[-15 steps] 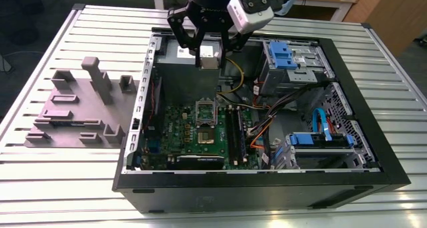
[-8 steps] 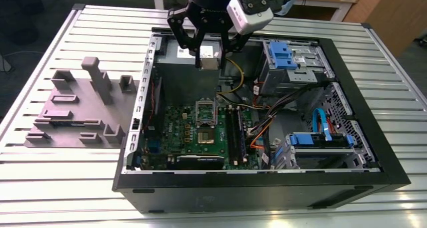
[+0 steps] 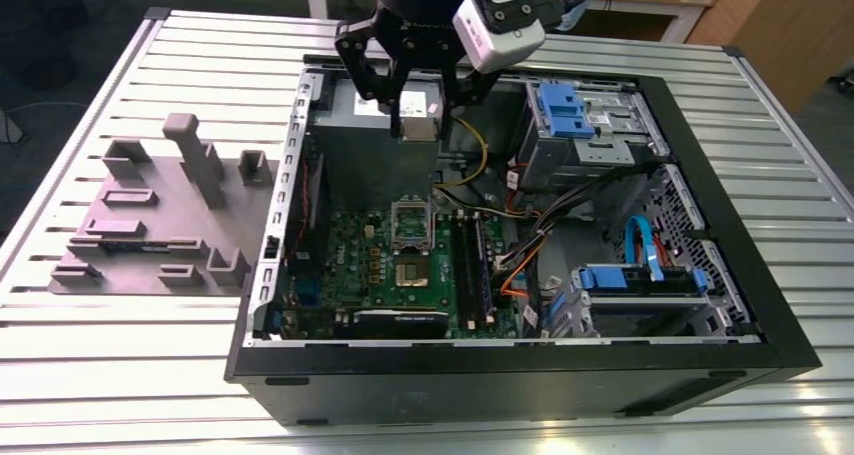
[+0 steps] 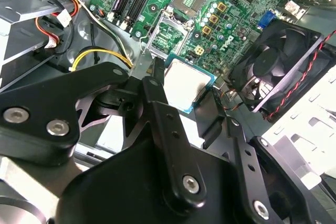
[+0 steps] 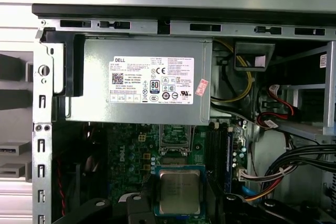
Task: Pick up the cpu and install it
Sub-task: 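Place the cpu into insertion slot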
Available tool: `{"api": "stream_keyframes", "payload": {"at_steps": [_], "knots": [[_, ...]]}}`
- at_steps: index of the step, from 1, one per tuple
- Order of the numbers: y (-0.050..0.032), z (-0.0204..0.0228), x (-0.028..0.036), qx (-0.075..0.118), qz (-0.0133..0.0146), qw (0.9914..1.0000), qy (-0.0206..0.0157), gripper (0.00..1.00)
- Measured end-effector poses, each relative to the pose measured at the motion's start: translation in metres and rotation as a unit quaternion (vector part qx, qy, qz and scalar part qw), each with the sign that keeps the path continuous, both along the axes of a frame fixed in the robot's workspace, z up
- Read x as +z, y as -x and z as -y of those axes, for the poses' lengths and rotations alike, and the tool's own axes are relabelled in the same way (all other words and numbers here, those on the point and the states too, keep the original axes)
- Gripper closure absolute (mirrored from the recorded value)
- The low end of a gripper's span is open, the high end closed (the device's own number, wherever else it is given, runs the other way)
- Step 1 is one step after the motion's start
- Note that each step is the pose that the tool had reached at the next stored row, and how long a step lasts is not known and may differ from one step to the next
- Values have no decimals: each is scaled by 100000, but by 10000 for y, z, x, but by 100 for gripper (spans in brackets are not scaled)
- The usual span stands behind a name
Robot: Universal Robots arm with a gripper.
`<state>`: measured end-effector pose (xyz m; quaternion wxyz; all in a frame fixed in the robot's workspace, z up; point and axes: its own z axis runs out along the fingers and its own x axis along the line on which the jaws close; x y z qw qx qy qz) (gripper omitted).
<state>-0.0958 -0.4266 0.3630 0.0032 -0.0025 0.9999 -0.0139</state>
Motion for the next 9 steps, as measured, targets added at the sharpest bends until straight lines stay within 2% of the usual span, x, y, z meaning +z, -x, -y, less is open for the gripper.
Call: {"api": "stream_keyframes", "payload": {"at_steps": [9], "knots": [[0,4,-83,0,-3,100000,5,53]]}}
